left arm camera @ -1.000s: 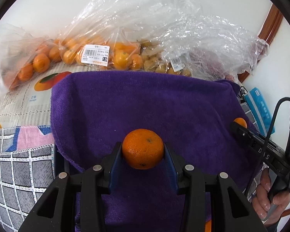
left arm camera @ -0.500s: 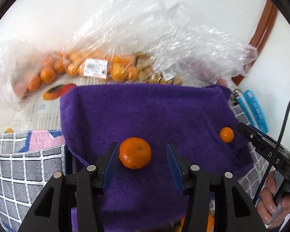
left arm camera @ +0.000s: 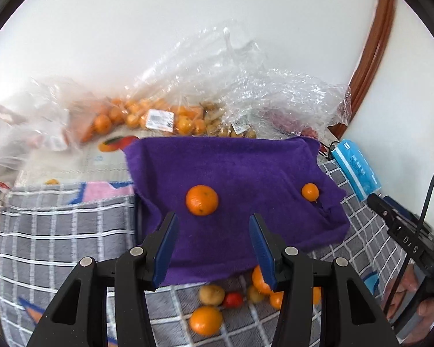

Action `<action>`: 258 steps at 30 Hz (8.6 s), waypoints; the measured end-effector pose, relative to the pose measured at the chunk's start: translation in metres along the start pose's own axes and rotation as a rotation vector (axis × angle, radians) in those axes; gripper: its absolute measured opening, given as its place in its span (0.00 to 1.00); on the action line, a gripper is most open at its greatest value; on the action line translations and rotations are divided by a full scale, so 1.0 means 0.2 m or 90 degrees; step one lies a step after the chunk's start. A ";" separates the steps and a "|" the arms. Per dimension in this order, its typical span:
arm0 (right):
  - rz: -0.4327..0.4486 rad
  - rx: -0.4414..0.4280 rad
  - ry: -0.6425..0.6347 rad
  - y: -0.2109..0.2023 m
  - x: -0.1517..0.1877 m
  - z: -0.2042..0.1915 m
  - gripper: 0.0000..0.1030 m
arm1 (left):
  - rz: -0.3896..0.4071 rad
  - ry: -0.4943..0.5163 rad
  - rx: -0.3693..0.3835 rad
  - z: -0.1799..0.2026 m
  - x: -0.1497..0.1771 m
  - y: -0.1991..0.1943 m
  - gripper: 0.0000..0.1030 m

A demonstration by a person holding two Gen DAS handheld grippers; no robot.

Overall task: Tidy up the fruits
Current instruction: 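Open both grippers to release the oranges onto the purple towel, then move both tools back to the oranges lying beside the towel, then close the right gripper on a large orange while the left gripper grasps another orange, then lift and carry both held oranges over the purple towel, then open both grippers to drop the oranges onto the purple towel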

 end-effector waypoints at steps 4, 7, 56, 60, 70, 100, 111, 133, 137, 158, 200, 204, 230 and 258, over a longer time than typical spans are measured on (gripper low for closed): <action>0.005 0.017 0.004 -0.09 0.04 -0.01 0.49 | 0.007 0.005 0.018 0.00 0.05 -0.12 0.46; 0.002 0.014 0.007 -0.16 0.07 -0.02 0.49 | 0.017 0.004 0.015 -0.01 0.09 -0.18 0.46; -0.121 -0.018 -0.028 0.19 0.41 -0.39 0.56 | -0.092 -0.070 0.043 -0.46 0.34 0.12 0.66; -0.123 -0.007 -0.043 0.22 0.43 -0.38 0.51 | -0.095 -0.079 0.029 -0.47 0.35 0.11 0.66; -0.110 -0.039 -0.013 0.16 0.47 -0.30 0.34 | -0.088 -0.101 -0.009 -0.50 0.37 0.06 0.66; -0.110 -0.093 0.038 0.03 0.66 -0.04 0.32 | -0.122 -0.051 -0.030 -0.18 0.54 0.17 0.32; -0.096 -0.092 0.031 -0.02 0.66 -0.06 0.31 | -0.099 -0.068 -0.023 -0.23 0.52 0.04 0.32; -0.025 -0.081 0.011 -0.36 0.38 -0.16 0.31 | -0.008 -0.049 0.027 -0.13 0.38 -0.35 0.32; -0.005 -0.074 0.006 -0.41 0.32 -0.17 0.31 | 0.008 -0.045 0.031 -0.13 0.33 -0.41 0.32; 0.024 -0.071 0.004 -0.47 0.18 -0.21 0.31 | 0.037 -0.050 0.031 -0.15 0.20 -0.48 0.32; 0.020 -0.055 0.003 -0.26 0.06 -0.17 0.31 | 0.025 -0.056 0.036 -0.16 0.07 -0.28 0.32; 0.017 -0.055 0.002 -0.22 0.05 -0.17 0.31 | 0.020 -0.060 0.035 -0.17 0.06 -0.24 0.32; -0.003 -0.050 0.003 0.10 0.00 -0.08 0.31 | -0.018 -0.087 0.034 -0.23 -0.03 0.03 0.32; -0.091 -0.065 -0.005 0.55 0.13 -0.12 0.31 | -0.104 -0.085 0.022 -0.23 0.04 0.45 0.32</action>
Point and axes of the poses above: each gripper's, at about its wrist camera, not at the fingertips, and y roughly the way its jaws point, z to its right, x to its underside, the point moved 6 cm from there along y, roughly the way its jaws point, and after that the axes turned 12 degrees about -y, right-handed, at the moved point
